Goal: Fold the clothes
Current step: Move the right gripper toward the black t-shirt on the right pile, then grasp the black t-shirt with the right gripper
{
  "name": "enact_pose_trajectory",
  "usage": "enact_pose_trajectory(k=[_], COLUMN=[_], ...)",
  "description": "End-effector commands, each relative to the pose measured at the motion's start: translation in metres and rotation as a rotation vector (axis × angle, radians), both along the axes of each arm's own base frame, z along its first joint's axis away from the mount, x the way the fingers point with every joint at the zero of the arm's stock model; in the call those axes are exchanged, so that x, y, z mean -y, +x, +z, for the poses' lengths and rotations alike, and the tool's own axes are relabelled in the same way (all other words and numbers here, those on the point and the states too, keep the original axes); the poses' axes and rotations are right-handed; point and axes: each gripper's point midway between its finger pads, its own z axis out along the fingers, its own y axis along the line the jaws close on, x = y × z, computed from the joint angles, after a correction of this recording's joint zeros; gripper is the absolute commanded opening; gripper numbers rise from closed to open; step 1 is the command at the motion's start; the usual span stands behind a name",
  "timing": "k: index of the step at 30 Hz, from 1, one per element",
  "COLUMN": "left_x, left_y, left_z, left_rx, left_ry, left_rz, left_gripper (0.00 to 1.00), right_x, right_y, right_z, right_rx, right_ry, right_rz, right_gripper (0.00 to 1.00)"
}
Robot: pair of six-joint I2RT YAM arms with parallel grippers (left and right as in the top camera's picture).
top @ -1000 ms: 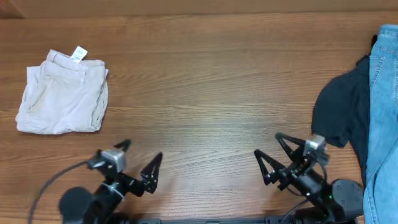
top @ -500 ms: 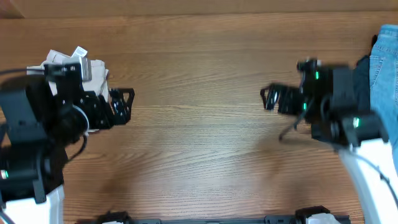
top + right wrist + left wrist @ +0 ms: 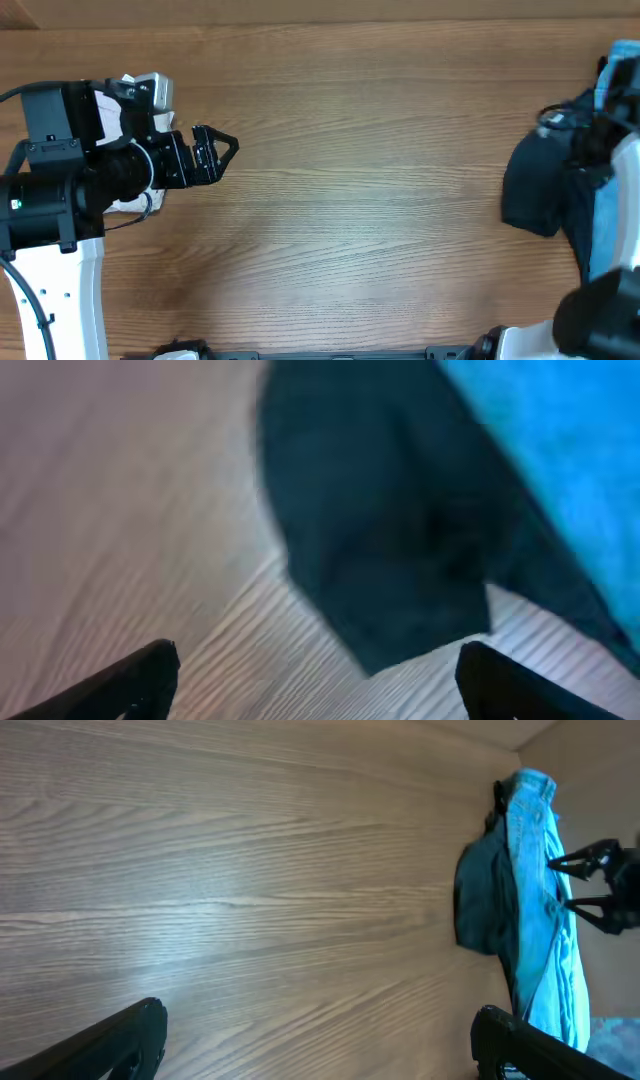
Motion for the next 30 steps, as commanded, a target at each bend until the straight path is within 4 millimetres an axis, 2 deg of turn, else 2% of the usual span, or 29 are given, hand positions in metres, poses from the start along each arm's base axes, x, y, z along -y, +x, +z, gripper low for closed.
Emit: enact_pose_trajectory(k=[1,3,5,8,12,14,17,20,23,25,28,30], left_x=[0.015,0.021,0.026,0.028,0.026,0.026,0.026,0.026,0.026,0.026,0.026,0.026], left_y=[-0.007,-0.009,-0.013,-0.02,-0.019,-0.019,-0.02,-0.02,-0.017,-0.017,-0.018,-0.02], left_z=[0.009,0.008,0.005,0.0,-0.001,-0.001,-0.002,-0.002,0.0,0.0,-0.001,-0.002], left_rx=[0.045,0.045,0.038,0.008,0.005,0.007,0.0,0.0,0.015,0.013,0.009,0.001], left_ry=[0.013,0.021,0.04,0.05,0.063,0.063,0.062,0.062,0.064,0.063,0.063,0.062], left_rz=[-0.086,-0.112,-0.133,-0.15,-0.14,-0.14,-0.14,-0.14,-0.14,-0.14,-0.14,-0.14], left_gripper=[1.0,1.0,1.0,1.0,1.0,1.0,1.0,1.0,1.0,1.0,1.0,1.0], right_x=[0.017,0.022,0.036,0.053,0.072,0.087,0.096,0.085,0.074,0.064,0.035,0.026], right_y=[0.006,0.011,0.013,0.013,0.008,0.008,0.008,0.017,0.02,0.022,0.019,0.016], right_z=[-0.021,-0.041,-0.055,-0.056,-0.059,-0.06,-0.057,-0.054,-0.064,-0.077,-0.104,-0.112], right_rx=[-0.02,-0.054,-0.078,-0.035,-0.02,0.013,0.068,0.138,0.09,0.049,-0.036,-0.064], right_ry=[0.055,0.066,0.029,0.061,0.032,0.028,0.084,0.205,0.19,0.185,0.225,0.221], right_rz=[-0.062,-0.068,-0.103,-0.17,-0.223,-0.258,-0.281,-0.24,-0.216,-0.194,-0.15,-0.134], right_gripper=[0.9,0.9,0.9,0.9,0.9,0.94,0.95,0.9,0.9,0.9,0.9,0.9])
